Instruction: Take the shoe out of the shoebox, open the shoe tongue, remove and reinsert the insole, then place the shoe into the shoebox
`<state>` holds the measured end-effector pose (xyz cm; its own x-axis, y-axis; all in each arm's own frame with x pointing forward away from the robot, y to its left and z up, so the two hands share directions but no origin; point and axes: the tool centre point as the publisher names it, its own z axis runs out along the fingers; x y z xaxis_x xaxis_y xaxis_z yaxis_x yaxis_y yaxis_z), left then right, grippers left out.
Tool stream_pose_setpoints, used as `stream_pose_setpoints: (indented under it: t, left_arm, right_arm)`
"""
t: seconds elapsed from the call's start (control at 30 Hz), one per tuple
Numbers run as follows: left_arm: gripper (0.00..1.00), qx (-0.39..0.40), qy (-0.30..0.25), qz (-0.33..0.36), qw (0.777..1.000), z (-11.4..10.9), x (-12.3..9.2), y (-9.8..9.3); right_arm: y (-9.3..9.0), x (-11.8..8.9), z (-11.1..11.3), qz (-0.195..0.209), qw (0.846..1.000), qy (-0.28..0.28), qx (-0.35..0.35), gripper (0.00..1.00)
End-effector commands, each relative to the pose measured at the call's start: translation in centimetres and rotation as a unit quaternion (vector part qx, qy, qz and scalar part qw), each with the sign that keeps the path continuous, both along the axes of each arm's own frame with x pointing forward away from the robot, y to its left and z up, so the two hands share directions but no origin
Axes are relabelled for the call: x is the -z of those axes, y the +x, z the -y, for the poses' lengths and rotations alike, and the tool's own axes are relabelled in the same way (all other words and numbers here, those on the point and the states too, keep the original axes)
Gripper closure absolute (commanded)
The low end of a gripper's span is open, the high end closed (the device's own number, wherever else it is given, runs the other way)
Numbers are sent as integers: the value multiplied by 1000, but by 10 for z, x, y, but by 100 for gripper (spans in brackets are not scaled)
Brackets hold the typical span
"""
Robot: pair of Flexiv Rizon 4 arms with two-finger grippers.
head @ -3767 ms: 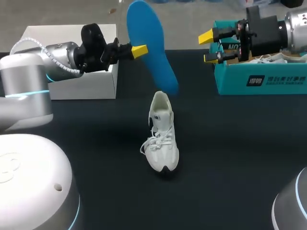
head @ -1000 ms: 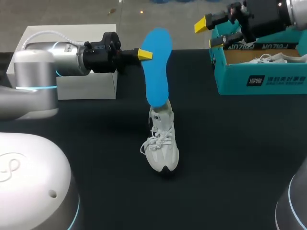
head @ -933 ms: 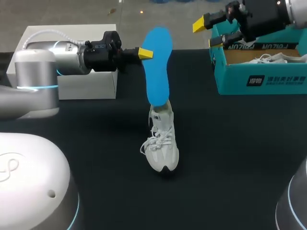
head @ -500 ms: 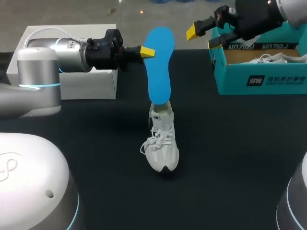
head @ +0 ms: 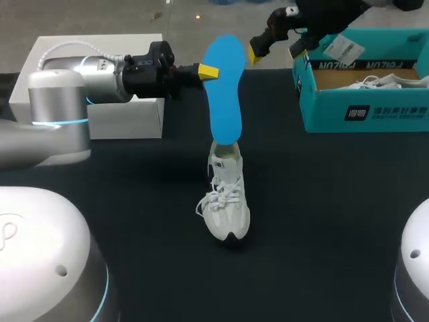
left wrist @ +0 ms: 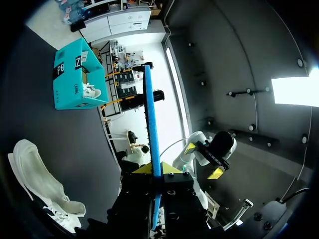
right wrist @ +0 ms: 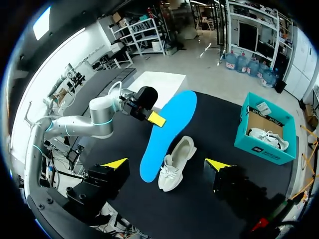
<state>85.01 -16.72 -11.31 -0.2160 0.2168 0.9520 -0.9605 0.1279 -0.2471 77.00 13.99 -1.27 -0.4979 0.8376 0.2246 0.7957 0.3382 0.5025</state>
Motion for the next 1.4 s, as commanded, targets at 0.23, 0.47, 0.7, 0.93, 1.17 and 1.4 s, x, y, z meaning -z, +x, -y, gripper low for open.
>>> stream_pose_setpoints:
  t: [0.23, 0.47, 0.7, 0.93, 1.17, 1.4]
  left_arm:
    - [100, -15, -14, -1, 1000, 0, 4, 4]
    - [100, -17, -28, -13, 999, -1, 5, 6]
    - [100, -16, -20, -24, 999, -4, 3, 7]
    - [100, -18, -26, -27, 999, -9, 2, 10]
    - [100, -8, -49, -47, 998, -13, 1, 14]
    - [100, 1, -65, -55, 996, -14, -2, 17]
  right_arm:
    - [1, -9, -30, -31, 973, -174, 147, 0]
    - [2, 0, -65, -6, 962, -198, 186, 0]
    - [5, 15, -77, -13, 961, -210, 179, 0]
    - [6, 24, -78, -28, 960, -216, 176, 0]
    - [7, 34, -77, -41, 959, -218, 179, 0]
    - [8, 37, -79, -51, 957, -210, 194, 0]
